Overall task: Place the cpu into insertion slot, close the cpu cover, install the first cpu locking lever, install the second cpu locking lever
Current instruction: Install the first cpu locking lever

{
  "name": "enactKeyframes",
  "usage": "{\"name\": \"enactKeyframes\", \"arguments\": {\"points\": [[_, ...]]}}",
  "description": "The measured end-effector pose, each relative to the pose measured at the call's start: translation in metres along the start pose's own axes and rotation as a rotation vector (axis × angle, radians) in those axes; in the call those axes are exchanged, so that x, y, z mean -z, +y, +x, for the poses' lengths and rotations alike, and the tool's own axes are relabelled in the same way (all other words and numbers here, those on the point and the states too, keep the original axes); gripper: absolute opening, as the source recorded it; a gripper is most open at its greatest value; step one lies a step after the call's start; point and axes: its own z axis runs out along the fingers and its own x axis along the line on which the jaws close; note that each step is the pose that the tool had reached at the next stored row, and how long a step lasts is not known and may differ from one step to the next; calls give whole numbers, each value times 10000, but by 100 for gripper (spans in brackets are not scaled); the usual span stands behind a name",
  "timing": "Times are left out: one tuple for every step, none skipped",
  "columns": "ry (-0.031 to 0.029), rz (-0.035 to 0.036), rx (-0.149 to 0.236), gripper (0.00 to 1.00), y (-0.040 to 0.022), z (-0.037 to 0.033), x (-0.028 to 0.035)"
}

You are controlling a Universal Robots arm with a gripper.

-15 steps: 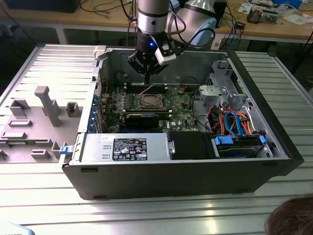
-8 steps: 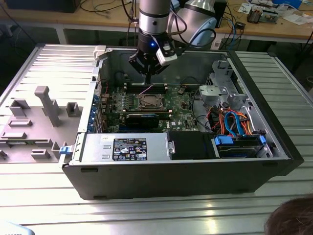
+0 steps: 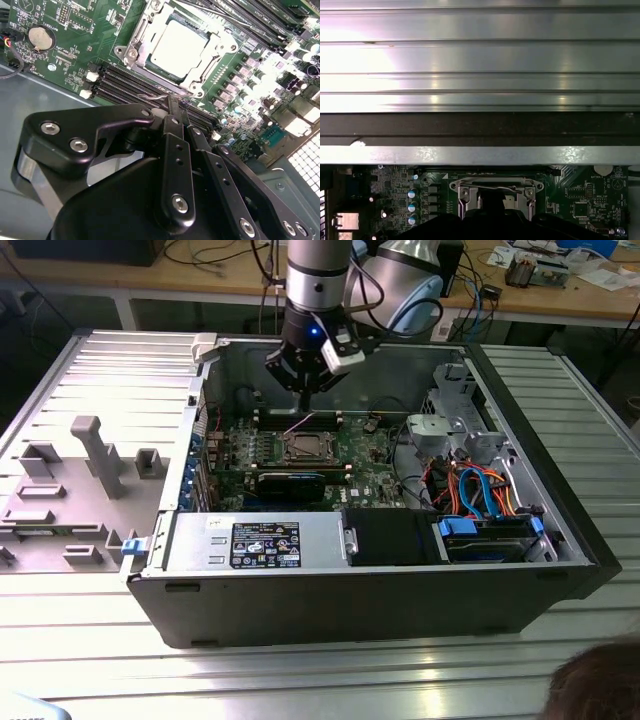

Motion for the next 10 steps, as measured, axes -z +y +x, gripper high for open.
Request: {"name": "enactKeyframes", "arguments": {"points": [[0, 0, 1, 11, 0, -4, 0], [-1, 0, 0, 11, 0, -8, -1], [0, 0, 1, 11, 0, -12, -1], [0, 0, 1, 11, 0, -16, -1], [-1, 0, 1, 11, 0, -22, -2], [0, 0, 0, 11, 0, -24, -2], [-1, 0, 0, 11, 0, -29, -3], [-1, 0, 0, 11, 0, -33, -3], [-1, 0, 0, 11, 0, -36, -3], [-1, 0, 0, 11, 0, -43, -4]]}}
